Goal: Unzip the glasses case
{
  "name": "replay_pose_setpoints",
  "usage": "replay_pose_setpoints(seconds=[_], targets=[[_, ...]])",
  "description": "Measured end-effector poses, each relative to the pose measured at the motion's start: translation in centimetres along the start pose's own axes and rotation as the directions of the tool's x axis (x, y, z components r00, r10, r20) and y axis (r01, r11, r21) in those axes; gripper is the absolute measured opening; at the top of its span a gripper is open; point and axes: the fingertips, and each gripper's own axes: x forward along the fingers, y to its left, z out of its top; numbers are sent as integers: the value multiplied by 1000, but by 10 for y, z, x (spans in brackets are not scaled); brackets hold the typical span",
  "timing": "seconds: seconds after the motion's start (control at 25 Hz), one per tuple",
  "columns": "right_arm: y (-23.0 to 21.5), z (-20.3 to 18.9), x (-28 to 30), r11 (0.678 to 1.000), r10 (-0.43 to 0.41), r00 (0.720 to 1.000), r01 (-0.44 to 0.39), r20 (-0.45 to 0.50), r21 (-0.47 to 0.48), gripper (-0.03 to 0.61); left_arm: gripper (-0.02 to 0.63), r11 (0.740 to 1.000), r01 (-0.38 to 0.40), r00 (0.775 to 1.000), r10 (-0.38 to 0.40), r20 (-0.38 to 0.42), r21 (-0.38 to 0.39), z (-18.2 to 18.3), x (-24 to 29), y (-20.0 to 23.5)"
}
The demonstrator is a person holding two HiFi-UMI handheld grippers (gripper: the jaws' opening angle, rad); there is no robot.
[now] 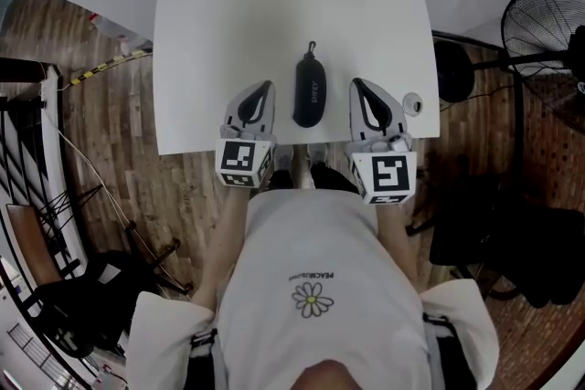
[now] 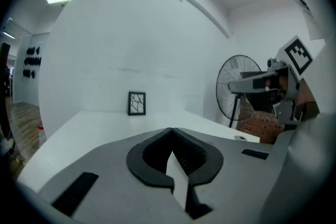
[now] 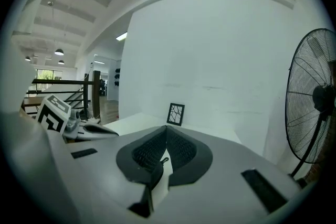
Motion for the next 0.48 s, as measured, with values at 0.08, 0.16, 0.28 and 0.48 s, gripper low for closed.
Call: replay_pose_setpoints(seconds=[0.08, 0.16, 0.28, 0.48], targets=[[2, -6, -2, 1000, 4, 1000, -4, -19, 14, 6, 12, 999, 35, 996, -35, -77, -10, -27, 2, -10], [3, -9, -4, 1000, 7, 1000, -7, -26, 21, 6, 12, 998, 62, 987, -66, -144, -30, -51, 4, -19], [6, -10, -6, 1000, 14, 1000, -13, -26, 22, 6, 12, 995, 85, 971, -93, -220, -44, -75, 1, -30], [8, -19, -8, 999, 4, 999, -2, -52, 35, 6, 12, 993, 83, 933, -106, -345, -81, -110, -5, -44]])
